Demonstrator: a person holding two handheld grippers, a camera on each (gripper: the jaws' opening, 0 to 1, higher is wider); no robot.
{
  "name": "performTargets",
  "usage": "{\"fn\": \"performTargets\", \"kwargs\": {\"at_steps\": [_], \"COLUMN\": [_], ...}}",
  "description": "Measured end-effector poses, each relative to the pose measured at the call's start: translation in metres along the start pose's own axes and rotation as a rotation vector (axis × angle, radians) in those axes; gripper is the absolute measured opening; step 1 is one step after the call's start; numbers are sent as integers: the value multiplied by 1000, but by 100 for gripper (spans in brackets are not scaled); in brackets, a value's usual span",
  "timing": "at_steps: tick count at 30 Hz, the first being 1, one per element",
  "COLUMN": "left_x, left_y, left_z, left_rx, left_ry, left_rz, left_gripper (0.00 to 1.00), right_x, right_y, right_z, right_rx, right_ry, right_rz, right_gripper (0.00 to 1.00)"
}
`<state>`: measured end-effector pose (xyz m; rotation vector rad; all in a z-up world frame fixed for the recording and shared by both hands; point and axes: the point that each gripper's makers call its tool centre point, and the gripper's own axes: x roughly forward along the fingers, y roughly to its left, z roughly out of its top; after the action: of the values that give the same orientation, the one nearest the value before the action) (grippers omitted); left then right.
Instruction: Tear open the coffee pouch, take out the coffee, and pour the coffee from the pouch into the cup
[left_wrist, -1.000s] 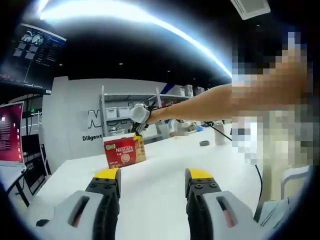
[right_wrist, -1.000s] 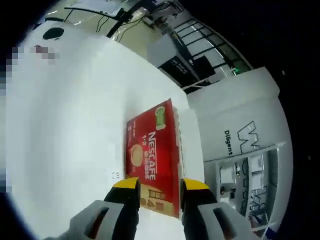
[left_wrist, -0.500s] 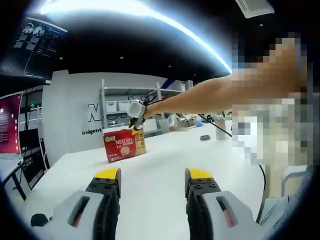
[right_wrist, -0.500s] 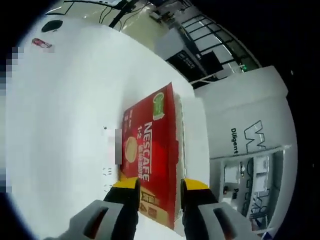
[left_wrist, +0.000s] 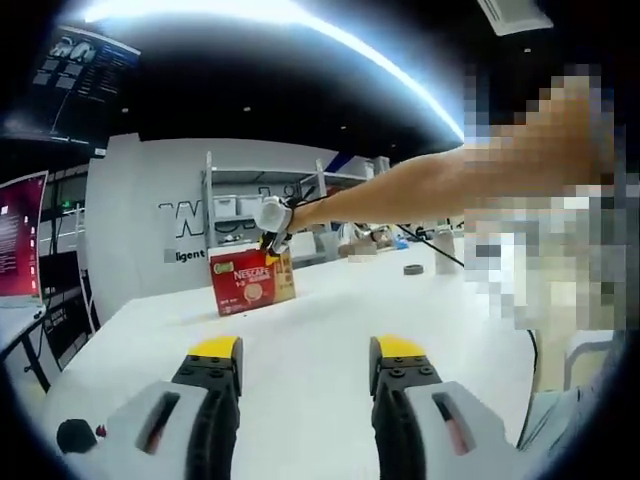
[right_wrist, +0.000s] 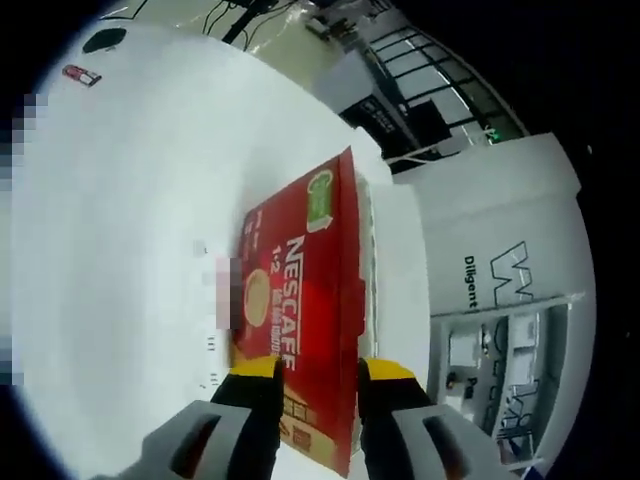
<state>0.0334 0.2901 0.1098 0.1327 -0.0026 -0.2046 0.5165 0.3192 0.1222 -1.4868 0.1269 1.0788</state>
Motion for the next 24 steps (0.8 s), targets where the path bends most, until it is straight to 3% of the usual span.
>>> {"fn": "performTargets", "kwargs": {"at_steps": [8, 14, 20, 24], "left_x": [3, 2, 5, 13], "left_y": [1, 0, 4, 10], "left_z": [-6, -8, -3, 13], "left_rx": [-4, 20, 97, 154], "left_ry": [13, 9, 9, -10], "left_rz": [-1, 3, 35, 55], "left_gripper": [52, 51, 48, 48], "right_x": [-14, -22, -40, -47], "right_y": [1, 11, 40, 61], "right_z": [4, 6, 12, 15], "right_rx": [-26, -21, -58, -71], "right_ry": [-39, -70, -113, -146], "right_rz": [-48, -61, -95, -152], "right_gripper": [9, 4, 3, 3]}}
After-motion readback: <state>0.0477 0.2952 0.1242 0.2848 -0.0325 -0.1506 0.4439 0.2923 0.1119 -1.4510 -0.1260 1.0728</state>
